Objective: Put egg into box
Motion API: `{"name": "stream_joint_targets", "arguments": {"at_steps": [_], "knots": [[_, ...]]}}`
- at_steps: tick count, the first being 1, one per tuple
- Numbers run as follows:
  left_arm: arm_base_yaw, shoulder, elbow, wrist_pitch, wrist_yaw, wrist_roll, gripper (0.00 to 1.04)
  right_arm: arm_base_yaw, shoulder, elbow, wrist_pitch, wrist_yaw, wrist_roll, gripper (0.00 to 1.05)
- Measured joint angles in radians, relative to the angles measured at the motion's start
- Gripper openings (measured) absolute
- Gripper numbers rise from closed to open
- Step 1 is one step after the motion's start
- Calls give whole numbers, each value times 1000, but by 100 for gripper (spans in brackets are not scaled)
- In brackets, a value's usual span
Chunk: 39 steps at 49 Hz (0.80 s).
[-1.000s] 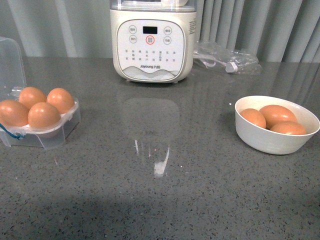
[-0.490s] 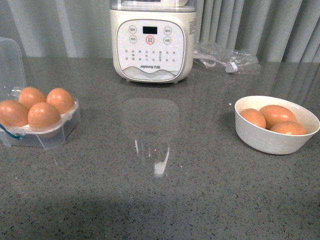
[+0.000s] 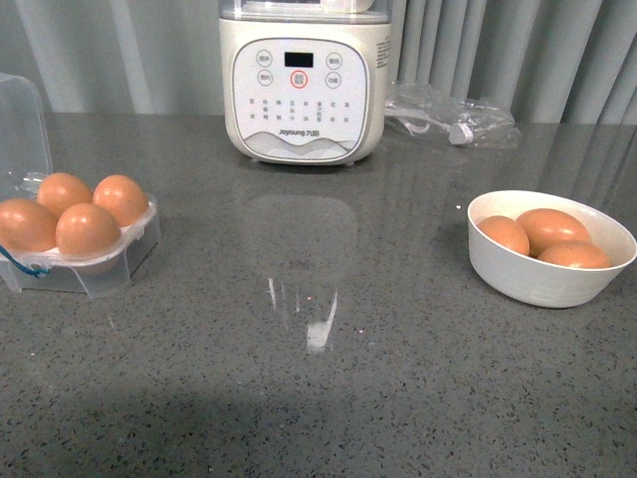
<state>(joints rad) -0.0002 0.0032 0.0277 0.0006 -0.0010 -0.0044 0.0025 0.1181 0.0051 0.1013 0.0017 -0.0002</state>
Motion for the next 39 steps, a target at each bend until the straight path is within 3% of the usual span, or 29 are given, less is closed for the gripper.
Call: {"name": "stream_joint_targets", "arguments": {"at_steps": [3,20,26,34,39], "knots": [[0,0,0,0,0,0,98,0,-82,0,-93,-2,0,3],[0,0,0,0,0,0,98,0,-114,0,-101,-3,-1,5],[0,0,0,0,0,0,98,0,-114,0,-101,-2,0,24],[0,0,0,0,0,0,98,0,-114,0,-101,-3,0,60],[0,0,0,0,0,0,98,0,-114,0,-101,-3,0,75]]}}
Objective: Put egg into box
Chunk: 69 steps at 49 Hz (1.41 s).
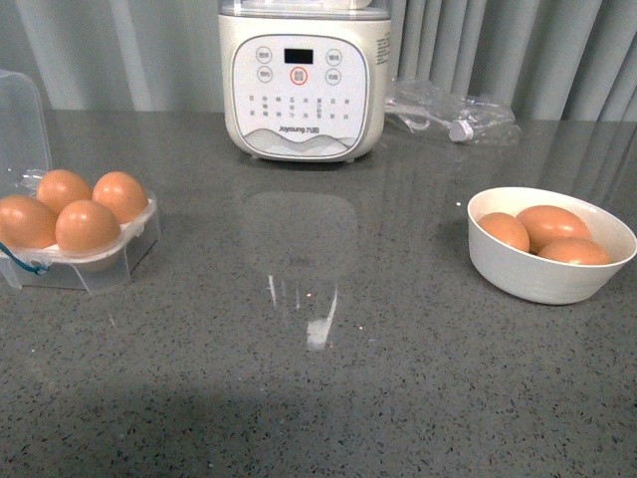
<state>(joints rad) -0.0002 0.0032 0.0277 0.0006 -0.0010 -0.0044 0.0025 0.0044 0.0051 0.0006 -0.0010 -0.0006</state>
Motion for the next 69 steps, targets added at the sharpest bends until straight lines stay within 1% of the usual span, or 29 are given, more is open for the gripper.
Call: {"name": "stream_joint_targets", "arguments": {"at_steps": [2,8,12,28,30,32,33,35,37,39,40,42,45,49,51,55,62,65,69], "knots": [[0,0,0,0,0,0,98,0,0,0,0,0,0,83],[0,0,0,0,0,0,98,0,0,0,0,0,0,99],[0,0,0,0,0,0,98,0,0,0,0,0,0,97],[0,0,0,0,0,0,98,0,0,0,0,0,0,98],[10,11,2,-8,26,-10,98,0,0,0,0,0,0,98],[50,63,12,-8,125,-51,98,0,0,0,0,0,0,98],[64,83,15,3,138,-55,98,0,0,0,0,1,0,98],[121,192,31,76,233,-81,98,0,0,0,0,1,0,98],[166,285,47,151,270,-93,98,0,0,0,0,-2,0,98],[220,406,75,259,288,-103,98,0,0,0,0,0,0,98],[232,435,82,286,290,-104,98,0,0,0,0,0,0,98],[276,547,118,387,301,-109,98,0,0,0,0,0,0,98],[316,674,165,489,319,-118,98,0,0,0,0,0,0,98],[350,841,227,612,315,-121,98,0,0,0,0,-1,0,98],[359,935,256,681,300,-117,98,0,0,0,0,-1,0,98],[366,1100,305,813,232,-70,98,0,0,0,0,0,0,98],[369,1297,395,962,163,29,98,0,0,0,0,0,0,98],[362,1349,420,996,138,63,98,0,0,0,0,-1,0,98],[342,1419,469,985,98,124,98,0,0,0,0,0,0,98]]}}
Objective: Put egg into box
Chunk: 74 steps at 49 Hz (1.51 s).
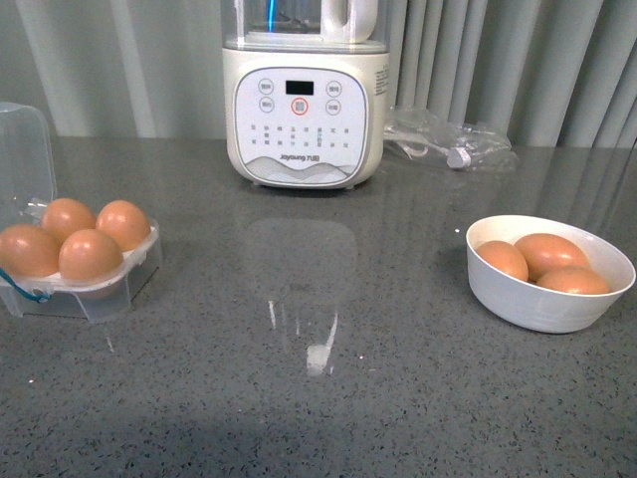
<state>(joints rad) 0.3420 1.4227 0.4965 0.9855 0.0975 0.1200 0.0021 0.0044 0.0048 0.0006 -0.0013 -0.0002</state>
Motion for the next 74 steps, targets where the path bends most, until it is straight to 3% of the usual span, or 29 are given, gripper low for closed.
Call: {"name": "stream_joint_targets", "arguments": {"at_steps": [12,23,36,41,48,53,59,63,65,74], "knots": [[-89,149,136,-57,-71,104,98,0,0,0,0,0,0,98],[-184,76,126,-164,60,139,98,0,0,0,0,0,0,98],[-148,-24,122,-308,71,-13,98,0,0,0,0,0,0,98],[-93,-94,109,-385,178,-154,98,0,0,0,0,0,0,98],[-11,-278,35,-470,443,-406,98,0,0,0,0,0,0,98],[-3,-349,20,-479,489,-512,98,0,0,0,0,0,0,98],[-4,-336,13,-480,475,-543,98,0,0,0,0,0,0,98],[-46,-372,-51,-389,261,-393,83,0,0,0,0,0,0,98],[-60,-393,-77,-377,199,-326,77,0,0,0,0,0,0,98],[-139,-501,-212,-360,103,-163,43,0,0,0,0,0,0,98]]}}
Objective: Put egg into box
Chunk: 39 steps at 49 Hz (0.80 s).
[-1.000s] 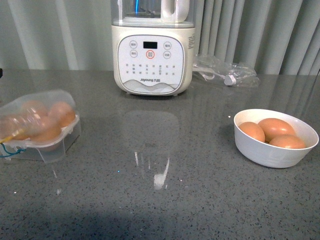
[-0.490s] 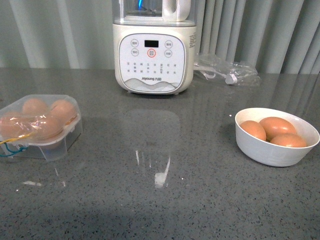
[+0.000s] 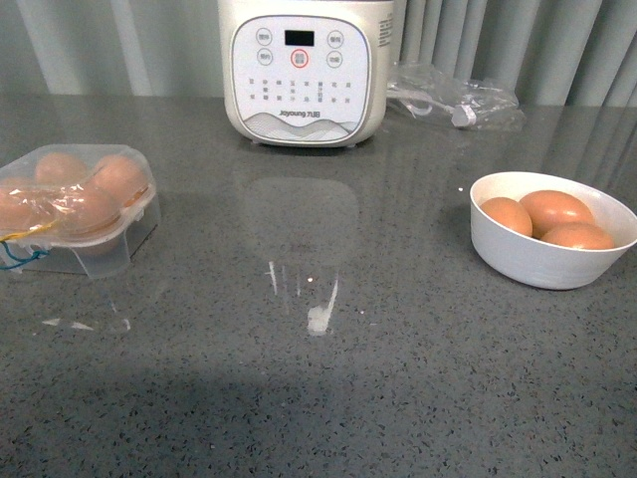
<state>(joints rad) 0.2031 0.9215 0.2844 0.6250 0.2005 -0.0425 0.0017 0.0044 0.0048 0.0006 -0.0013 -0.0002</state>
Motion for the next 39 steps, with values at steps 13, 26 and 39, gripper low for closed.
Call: {"name": "stream_joint_targets", "arguments": {"at_steps": [13,26,39], "knots": [[-84,-169,-137,-23,-84,32,4,0,0,0,0,0,0,98],[-192,-311,-204,-99,-196,35,4,0,0,0,0,0,0,98],[-203,-454,-251,-195,-201,35,4,0,0,0,0,0,0,98]]}}
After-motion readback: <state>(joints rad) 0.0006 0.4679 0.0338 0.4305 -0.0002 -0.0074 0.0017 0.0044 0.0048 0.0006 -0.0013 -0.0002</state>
